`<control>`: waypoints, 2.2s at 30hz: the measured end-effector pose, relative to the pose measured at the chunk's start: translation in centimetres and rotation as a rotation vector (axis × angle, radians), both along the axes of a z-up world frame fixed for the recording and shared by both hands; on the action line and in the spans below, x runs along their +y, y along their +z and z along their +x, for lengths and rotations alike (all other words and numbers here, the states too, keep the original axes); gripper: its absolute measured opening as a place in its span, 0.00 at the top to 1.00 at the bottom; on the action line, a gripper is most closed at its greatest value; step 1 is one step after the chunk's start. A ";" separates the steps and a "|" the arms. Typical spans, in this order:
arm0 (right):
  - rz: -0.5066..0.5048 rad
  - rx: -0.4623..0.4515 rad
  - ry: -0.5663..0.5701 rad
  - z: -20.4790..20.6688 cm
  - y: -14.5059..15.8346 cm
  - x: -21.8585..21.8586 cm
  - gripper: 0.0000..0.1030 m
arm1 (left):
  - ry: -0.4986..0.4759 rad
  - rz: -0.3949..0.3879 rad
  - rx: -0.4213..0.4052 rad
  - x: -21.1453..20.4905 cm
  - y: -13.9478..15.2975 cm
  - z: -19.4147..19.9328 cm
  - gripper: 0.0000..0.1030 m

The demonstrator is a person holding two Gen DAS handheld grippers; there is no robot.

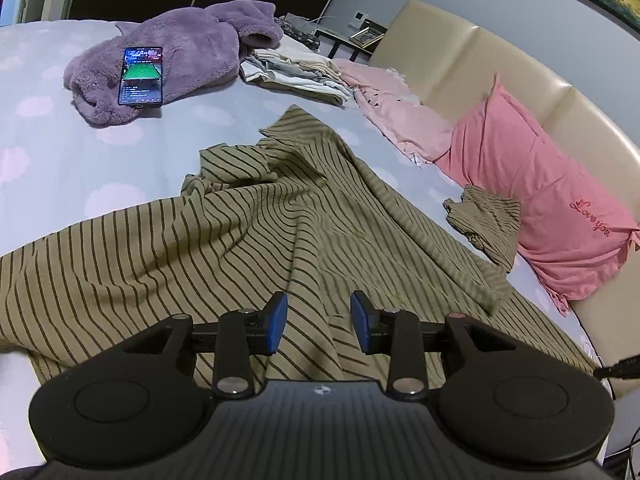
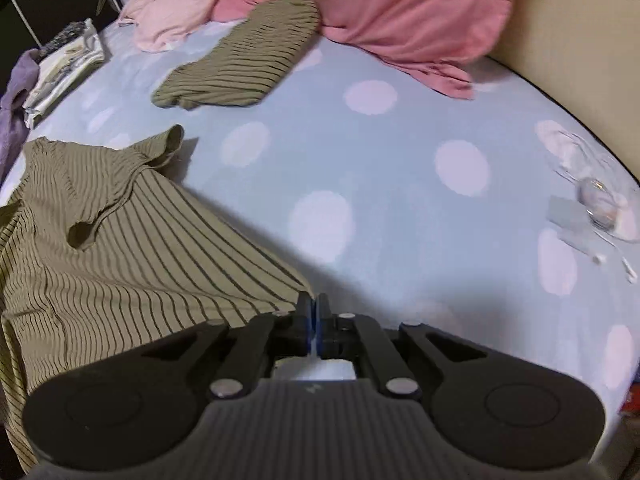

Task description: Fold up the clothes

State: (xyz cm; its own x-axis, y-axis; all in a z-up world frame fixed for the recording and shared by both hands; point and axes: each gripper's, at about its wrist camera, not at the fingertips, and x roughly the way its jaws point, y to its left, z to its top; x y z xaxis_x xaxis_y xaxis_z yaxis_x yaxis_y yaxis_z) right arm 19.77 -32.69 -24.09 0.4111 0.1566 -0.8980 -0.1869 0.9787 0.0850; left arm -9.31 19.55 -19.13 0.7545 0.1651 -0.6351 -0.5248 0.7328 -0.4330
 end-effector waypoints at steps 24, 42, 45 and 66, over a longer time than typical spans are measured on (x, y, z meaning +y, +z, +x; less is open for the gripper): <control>-0.035 -0.295 0.658 9.6 2.0 37.5 0.48 | 0.223 -0.077 0.143 16.8 -4.8 7.6 0.53; -0.065 -0.067 1.046 17.3 -7.3 65.1 0.98 | 0.000 -0.257 0.261 23.5 -8.2 16.8 0.94; -0.005 -0.077 1.028 19.0 -6.2 63.9 0.98 | 0.009 -0.247 0.196 24.5 -7.4 17.2 0.96; 0.125 -0.075 0.807 26.0 -5.7 60.4 0.85 | 0.028 0.086 0.277 27.4 -3.4 25.2 0.86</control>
